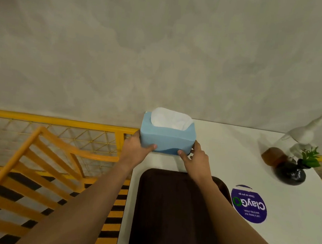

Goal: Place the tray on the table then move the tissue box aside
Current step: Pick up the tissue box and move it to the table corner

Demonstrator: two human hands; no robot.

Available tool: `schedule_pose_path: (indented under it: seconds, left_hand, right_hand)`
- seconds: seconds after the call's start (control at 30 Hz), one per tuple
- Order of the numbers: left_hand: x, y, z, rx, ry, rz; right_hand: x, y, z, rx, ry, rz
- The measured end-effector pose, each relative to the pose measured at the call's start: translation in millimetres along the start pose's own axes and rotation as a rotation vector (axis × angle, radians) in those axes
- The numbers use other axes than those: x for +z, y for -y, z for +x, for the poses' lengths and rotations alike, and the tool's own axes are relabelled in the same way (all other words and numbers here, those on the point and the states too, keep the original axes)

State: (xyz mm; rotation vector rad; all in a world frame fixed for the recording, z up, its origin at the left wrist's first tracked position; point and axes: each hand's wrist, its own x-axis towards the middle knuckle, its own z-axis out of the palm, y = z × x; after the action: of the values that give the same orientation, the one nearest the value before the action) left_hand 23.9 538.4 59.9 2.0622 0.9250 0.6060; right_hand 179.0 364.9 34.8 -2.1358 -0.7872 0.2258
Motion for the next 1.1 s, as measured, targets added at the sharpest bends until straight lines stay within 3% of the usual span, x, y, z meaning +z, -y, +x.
schedule_pose_path:
  seconds: [0.57,1.1]
  left_hand:
    - [49,43,108,-0.024,0.033,0.027]
    - [61,49,140,-0.068,0.019,0.007]
  right_hand:
    - [40,-43,111,-0.035,-0.002,-0.046]
    - [44,-48,163,0.0,0.091,-0.132]
